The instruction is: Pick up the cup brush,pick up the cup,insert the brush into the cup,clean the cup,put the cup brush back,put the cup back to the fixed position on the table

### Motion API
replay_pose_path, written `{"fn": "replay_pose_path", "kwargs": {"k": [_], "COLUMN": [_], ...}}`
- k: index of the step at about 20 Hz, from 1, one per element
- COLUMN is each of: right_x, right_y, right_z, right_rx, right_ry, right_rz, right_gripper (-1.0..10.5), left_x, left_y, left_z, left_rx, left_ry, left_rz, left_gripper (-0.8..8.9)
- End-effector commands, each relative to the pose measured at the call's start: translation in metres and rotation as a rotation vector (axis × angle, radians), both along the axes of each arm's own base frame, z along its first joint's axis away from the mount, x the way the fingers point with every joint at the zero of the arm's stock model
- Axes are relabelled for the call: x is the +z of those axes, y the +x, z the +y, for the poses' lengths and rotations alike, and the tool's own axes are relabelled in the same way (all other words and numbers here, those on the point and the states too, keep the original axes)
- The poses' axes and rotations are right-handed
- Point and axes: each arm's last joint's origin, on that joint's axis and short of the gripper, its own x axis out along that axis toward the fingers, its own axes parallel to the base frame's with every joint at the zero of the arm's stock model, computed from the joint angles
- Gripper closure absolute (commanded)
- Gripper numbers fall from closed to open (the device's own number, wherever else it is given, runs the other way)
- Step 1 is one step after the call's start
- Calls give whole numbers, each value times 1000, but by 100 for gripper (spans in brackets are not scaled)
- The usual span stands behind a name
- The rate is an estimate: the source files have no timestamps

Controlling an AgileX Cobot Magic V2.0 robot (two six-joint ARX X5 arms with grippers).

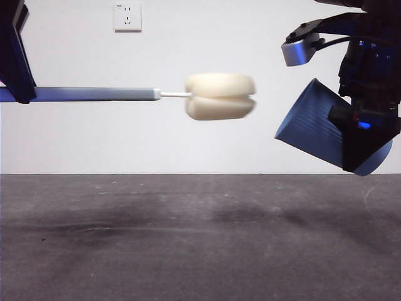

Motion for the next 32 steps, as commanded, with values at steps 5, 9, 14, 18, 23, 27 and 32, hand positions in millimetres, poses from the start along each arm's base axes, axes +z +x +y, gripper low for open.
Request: {"fn": "replay_pose_path", "kwargs": {"k": [5, 9, 14, 18, 23, 27, 32], "right_x": [0, 0, 1, 1, 1, 1, 1], "right_y": [-9, -14, -20, -26, -34, -41, -43], "right_z": [14, 22, 30, 37, 48, 55, 55], "right_rx": [160, 213, 287, 357, 423, 461, 450], "right_ry": [-177, -238, -325, -352, -383, -381, -404], "right_rz": [-26, -48, -68, -72, -96, -103, -108], "right_gripper": [962, 962, 962, 962, 962, 962, 962], "left_x": [-4, -13, -18, -19, -34, -39, -44], "left_y": [2, 5, 8, 7, 12, 12, 9], "left_z": [-4, -16, -29, -37, -61, -83, -71], "left_rx": [-38, -77, -86, -100, -114, -104, -13], "left_ry": [57, 81, 59, 34, 21, -88, 36], "left_rz": [-8, 29, 30, 20, 57, 68, 110], "left_gripper": [822, 822, 822, 822, 822, 822, 822]}}
